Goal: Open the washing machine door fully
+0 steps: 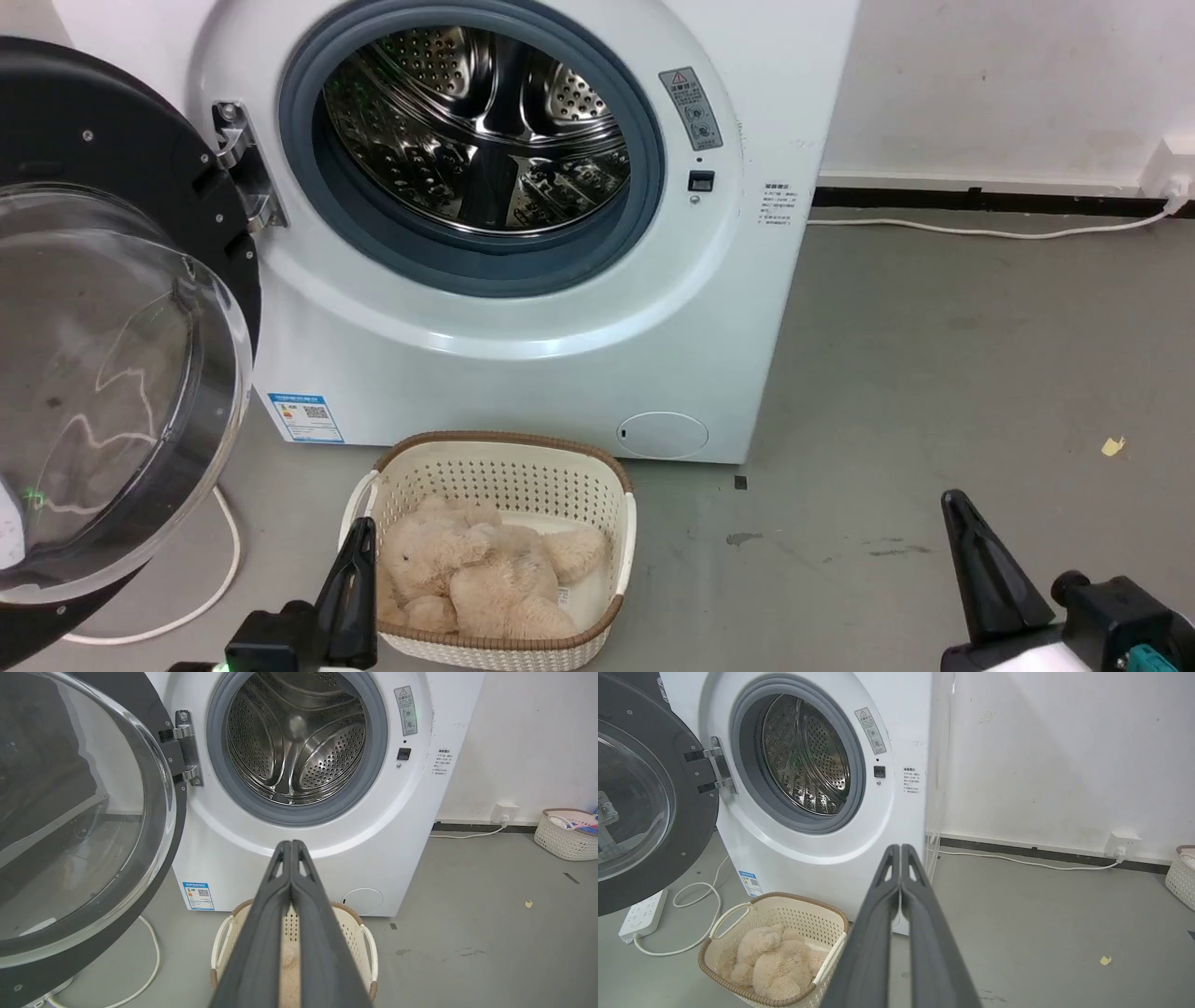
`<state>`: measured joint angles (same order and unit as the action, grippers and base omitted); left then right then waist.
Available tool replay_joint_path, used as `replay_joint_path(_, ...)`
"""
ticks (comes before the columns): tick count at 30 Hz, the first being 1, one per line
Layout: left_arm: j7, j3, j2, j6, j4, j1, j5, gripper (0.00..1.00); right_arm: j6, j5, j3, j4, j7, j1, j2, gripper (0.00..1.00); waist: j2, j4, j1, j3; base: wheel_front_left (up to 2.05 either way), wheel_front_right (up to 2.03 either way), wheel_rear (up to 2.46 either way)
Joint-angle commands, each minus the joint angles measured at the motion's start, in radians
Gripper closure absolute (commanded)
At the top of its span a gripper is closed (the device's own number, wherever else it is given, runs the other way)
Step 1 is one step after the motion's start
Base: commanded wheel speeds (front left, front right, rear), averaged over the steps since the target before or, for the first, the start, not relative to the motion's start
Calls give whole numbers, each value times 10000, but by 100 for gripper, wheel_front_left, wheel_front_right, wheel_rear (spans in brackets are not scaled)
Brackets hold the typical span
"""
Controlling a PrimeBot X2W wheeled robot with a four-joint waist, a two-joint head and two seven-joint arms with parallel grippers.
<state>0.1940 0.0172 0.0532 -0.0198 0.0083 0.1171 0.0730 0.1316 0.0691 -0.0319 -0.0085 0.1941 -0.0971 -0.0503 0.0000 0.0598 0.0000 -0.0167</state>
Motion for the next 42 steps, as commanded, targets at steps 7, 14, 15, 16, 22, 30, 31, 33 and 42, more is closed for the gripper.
replay_joint_path(7,-160,-32,6,55,-17,-246,-96,100,-3,-132,28,25,-158,175,0,100,0,-43,0,12,0,0,0)
replay_joint_path(14,-304,-44,3,67,-23,-320,-147,100,-3,-177,51,30,-302,239,0,100,0,-88,0,25,0,0,0)
replay_joint_path(15,-324,-45,2,68,-23,-331,-154,100,-3,-183,55,30,-323,248,0,100,0,-94,0,26,0,0,0)
replay_joint_path(16,-345,-47,2,70,-24,-341,-161,100,-4,-190,58,31,-343,257,0,100,0,-100,0,28,0,0,0)
replay_joint_path(22,-508,-60,-1,83,-30,-426,-219,100,-4,-241,85,37,-507,330,1,100,0,-151,0,42,0,0,0)
replay_joint_path(30,-713,-76,-5,100,-38,-533,-292,100,-5,-306,118,43,-712,422,1,100,0,-215,0,60,0,0,0)
replay_joint_path(31,-733,-77,-6,101,-39,-543,-300,100,-5,-312,122,44,-732,431,1,100,0,-221,0,62,0,0,0)
replay_joint_path(33,-774,-80,-7,105,-40,-565,-314,100,-5,-325,128,46,-773,449,1,100,0,-234,0,65,0,0,0)
replay_joint_path(42,-958,-95,-10,119,-47,-660,-380,100,-6,-383,158,52,-957,531,1,100,0,-291,0,81,0,0,0)
